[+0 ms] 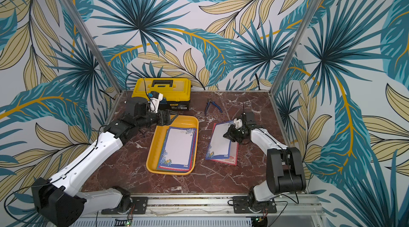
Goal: Take out the stationery paper from the storage box
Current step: Place the stationery paper at the center of the board.
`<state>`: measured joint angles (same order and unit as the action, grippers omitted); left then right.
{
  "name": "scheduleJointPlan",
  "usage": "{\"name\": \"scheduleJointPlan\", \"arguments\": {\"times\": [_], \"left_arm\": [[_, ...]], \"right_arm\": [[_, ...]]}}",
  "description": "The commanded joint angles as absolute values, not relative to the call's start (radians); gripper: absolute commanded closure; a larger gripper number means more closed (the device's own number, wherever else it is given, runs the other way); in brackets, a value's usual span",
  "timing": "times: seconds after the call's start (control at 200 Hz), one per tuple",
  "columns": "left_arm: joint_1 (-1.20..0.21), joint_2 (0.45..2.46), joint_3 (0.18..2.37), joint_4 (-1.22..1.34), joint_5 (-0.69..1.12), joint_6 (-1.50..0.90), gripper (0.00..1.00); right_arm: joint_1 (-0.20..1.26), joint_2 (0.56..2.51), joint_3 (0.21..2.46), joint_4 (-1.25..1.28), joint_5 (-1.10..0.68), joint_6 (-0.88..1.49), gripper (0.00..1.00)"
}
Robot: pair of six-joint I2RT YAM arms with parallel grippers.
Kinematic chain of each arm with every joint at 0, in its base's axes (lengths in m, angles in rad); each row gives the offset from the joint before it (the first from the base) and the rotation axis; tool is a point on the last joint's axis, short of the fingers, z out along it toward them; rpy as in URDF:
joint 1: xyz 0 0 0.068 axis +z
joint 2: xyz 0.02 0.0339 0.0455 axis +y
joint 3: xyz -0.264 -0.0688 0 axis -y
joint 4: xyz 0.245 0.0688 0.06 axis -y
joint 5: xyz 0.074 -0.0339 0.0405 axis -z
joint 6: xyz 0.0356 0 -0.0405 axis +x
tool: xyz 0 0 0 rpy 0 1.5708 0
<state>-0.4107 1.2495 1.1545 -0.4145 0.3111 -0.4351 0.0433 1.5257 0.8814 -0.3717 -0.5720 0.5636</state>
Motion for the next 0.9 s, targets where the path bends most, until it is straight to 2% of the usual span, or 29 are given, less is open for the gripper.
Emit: {"name": "scheduleJointPlan", "arguments": {"times": [0.0,0.731,0.896], "left_arm": [[-0.404,1.254,1.169,-0.425,0.321,-0.444,0.17],[-0.404,1.309,1.201,-0.425,0.353,-0.466,0.17],[-0.403,1.308,1.206,-0.425,0.357,-0.466,0.17]], "right_arm": [[0.034,1.550,0.864,-0.408,-0.542,0.524,0.98],[0.032,1.650,0.976,-0.550,-0.403,0.407,0.91],[0.033,1.653,0.986,-0.562,-0.365,0.397,0.82]]}}
